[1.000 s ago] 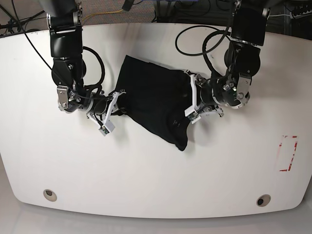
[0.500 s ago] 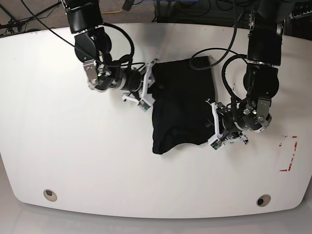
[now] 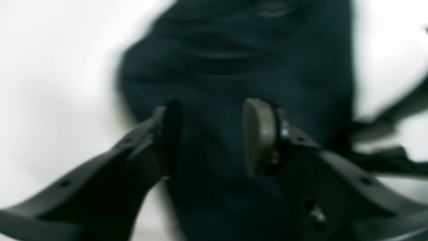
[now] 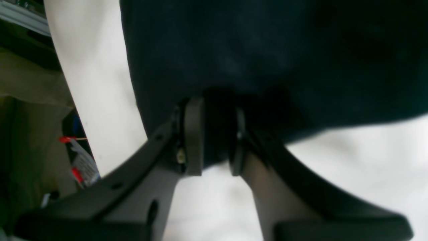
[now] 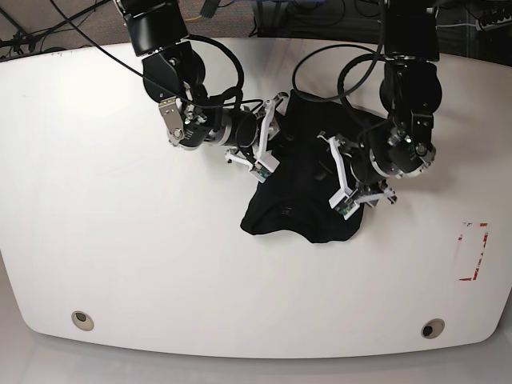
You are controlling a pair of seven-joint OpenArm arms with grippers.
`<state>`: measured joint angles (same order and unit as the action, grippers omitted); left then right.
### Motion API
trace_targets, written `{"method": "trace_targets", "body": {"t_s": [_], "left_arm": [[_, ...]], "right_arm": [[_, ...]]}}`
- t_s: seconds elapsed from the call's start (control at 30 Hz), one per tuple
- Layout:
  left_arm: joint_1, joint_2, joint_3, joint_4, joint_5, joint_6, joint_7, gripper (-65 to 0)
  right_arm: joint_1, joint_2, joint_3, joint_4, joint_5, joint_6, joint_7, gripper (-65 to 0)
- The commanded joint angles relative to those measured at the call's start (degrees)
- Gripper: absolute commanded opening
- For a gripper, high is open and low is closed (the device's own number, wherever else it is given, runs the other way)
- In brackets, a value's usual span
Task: Fold the T-shirt properly
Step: 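Carry the bundle with the left gripper to the table edge and release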
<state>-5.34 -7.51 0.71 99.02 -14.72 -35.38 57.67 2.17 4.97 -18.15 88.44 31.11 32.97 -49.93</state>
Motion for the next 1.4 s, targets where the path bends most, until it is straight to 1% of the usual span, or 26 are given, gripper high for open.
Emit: {"method": "trace_targets", "body": {"t_s": [0.0,0.07,0.17,0.23,0.27,0.33,0.37,0.43,0.47,0.5,0.6,0.67,0.73,0.8,0.83,0.97,1.07,1.1,1.23,1.37], "left_arm": [[2.49,3.51,-0.40,-0.96,5.62,0.17,-1.89,-27.6],[4.95,4.83,-0.58,-2.01,8.35,0.17,-3.65,-27.8],[6.18,5.27,-0.58,-6.76,10.19,0.17,-6.72,-27.6],[6.18,4.91,-0.67,-10.89,10.46,0.17,-8.13,-27.6],[6.18,4.39,-0.84,-12.30,10.46,0.17,-8.48,-27.6],[6.09,1.31,-3.57,-13.53,10.37,0.17,-8.48,-27.6],[6.09,0.61,-5.33,-13.97,10.28,0.17,-8.48,-27.6],[5.65,-0.62,-8.58,-14.67,10.28,0.08,-8.57,-27.6],[4.77,-1.85,-10.34,-15.20,10.28,0.08,-8.57,-27.6],[3.89,-3.88,-12.18,-16.08,10.28,-0.36,-8.57,-27.6],[2.93,-9.42,-16.49,-19.59,10.19,-0.36,-8.57,-27.6],[2.05,-13.02,-18.25,-21.35,10.11,-0.45,-9.63,-27.6],[1.43,-15.39,-18.60,-21.53,10.11,-0.45,-11.03,-27.6],[2.22,-19.70,-19.13,-21.62,10.11,-0.45,-11.65,-27.6],[2.57,-21.28,-19.74,-21.88,10.11,-0.45,-11.74,-27.6],[2.49,-24.80,-24.58,-25.92,10.11,-0.89,-12.70,-27.6],[2.49,-28.05,-28.27,-28.91,10.11,-4.62,-15.43,-27.6],[2.49,-28.93,-29.24,-30.06,10.11,-4.62,-16.04,-27.6],[1.17,-30.69,-29.85,-30.32,10.11,-4.62,-16.39,-27.6],[0.82,-31.22,-30.03,-25.31,10.11,-4.62,-16.22,-27.6]], "right_arm": [[1.47,2.72,0.53,2.76,1.37,0.39,1.27,-54.1],[0.42,3.60,2.46,5.05,1.37,0.48,0.83,-54.1],[-1.60,5.01,6.94,6.90,1.55,0.57,0.75,-54.1],[-2.04,5.45,9.93,6.98,4.01,0.66,0.66,-54.1],[-2.31,7.03,11.34,6.98,6.73,0.66,0.31,-54.1],[-3.27,9.66,14.24,6.98,12.10,0.66,0.04,-54.1],[-3.71,10.72,15.73,6.98,14.64,0.66,-0.05,-54.1],[-4.33,12.30,18.28,7.07,17.81,0.66,-0.13,-54.1],[-4.86,13.18,19.51,7.07,19.04,0.66,-0.13,-54.1],[-5.47,13.97,20.92,7.16,20.01,0.66,-0.13,-54.1],[-7.58,15.38,23.73,9.71,20.80,0.66,-0.13,-54.1],[-8.81,15.64,25.32,11.38,20.80,0.66,-0.13,-54.1],[-10.13,16.70,26.55,13.31,20.89,0.66,-0.13,-54.1],[-12.15,17.40,27.51,15.78,20.89,0.66,-0.13,-54.1],[-12.68,17.49,27.60,16.57,20.89,0.66,-0.13,-54.1],[-13.30,17.84,28.31,18.24,20.89,0.66,-0.13,-54.1],[-15.14,17.93,28.39,19.64,20.71,0.66,-0.13,-54.1],[-15.58,18.54,28.39,20.17,20.71,0.66,-0.13,-54.1],[-15.76,18.98,28.39,21.23,20.71,0.66,-0.13,-54.1],[-15.76,19.07,28.48,22.19,20.62,0.57,-0.13,-54.1]]}}
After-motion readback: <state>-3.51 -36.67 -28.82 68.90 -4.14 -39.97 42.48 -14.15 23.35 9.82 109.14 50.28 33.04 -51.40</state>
